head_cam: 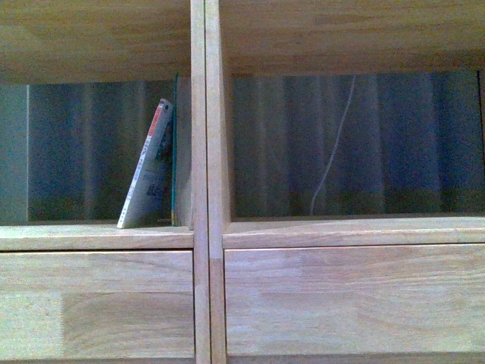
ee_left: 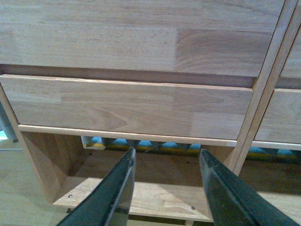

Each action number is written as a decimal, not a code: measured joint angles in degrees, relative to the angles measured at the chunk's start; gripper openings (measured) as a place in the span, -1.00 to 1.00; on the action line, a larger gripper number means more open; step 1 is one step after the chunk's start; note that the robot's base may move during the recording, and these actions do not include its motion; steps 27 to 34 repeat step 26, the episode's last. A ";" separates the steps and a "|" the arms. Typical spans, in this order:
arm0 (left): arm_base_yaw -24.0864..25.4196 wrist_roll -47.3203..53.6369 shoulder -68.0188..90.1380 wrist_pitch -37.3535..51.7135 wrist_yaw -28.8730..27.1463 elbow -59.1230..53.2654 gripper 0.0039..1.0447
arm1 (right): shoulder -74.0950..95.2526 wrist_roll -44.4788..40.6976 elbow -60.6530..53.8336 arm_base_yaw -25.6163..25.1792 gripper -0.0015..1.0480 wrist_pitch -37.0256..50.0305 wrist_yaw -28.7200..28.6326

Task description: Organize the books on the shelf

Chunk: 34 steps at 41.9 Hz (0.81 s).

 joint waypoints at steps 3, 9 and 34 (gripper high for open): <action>0.00 -0.02 0.00 0.00 0.00 0.00 0.26 | 0.00 0.00 0.00 0.00 0.01 0.00 0.00; 0.00 0.04 0.00 0.00 0.00 0.00 0.88 | 0.00 0.00 0.00 0.00 0.61 0.00 0.00; 0.00 0.13 0.00 0.00 0.00 0.00 0.86 | -0.02 0.00 0.00 0.00 0.86 0.00 0.00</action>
